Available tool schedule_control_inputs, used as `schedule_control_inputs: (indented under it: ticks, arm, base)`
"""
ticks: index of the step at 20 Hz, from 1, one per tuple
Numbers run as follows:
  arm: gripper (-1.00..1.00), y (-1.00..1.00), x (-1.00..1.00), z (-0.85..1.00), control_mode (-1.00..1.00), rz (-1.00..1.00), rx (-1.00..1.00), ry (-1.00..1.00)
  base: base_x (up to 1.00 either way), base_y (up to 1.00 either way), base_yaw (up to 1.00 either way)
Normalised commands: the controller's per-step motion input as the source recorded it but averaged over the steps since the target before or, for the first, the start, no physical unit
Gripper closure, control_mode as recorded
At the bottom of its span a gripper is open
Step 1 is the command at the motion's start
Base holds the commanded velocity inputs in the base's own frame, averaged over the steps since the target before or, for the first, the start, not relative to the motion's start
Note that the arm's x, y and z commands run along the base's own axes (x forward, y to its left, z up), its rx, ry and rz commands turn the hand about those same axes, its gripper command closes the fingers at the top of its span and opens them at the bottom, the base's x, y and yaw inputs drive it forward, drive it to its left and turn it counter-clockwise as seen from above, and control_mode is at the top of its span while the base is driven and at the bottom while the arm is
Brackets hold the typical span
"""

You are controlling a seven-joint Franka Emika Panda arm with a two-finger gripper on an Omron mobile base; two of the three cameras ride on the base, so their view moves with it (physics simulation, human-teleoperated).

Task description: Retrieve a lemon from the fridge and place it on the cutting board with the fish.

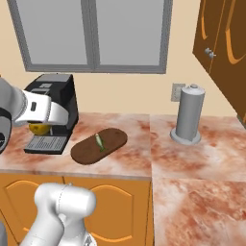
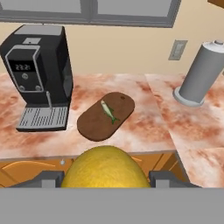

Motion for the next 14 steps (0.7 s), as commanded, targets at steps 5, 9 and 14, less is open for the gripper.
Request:
schedule_control_inputs:
  ticks: [5,9,14]
  arm:
    - [1.0,0.0,0.0,0.0,1.0,0.0,0.0,0.0]
    - [1.0,0.0,0.0,0.0,1.0,0.0,0.0,0.0]
    - [1.0,0.0,0.29,-0.1,-1.0,0.0,0.0,0.06]
  base:
    - [0.08,0.0,0.0]
    - [0.0,0.0,0.0]
    - [0.0,0.0,0.0]
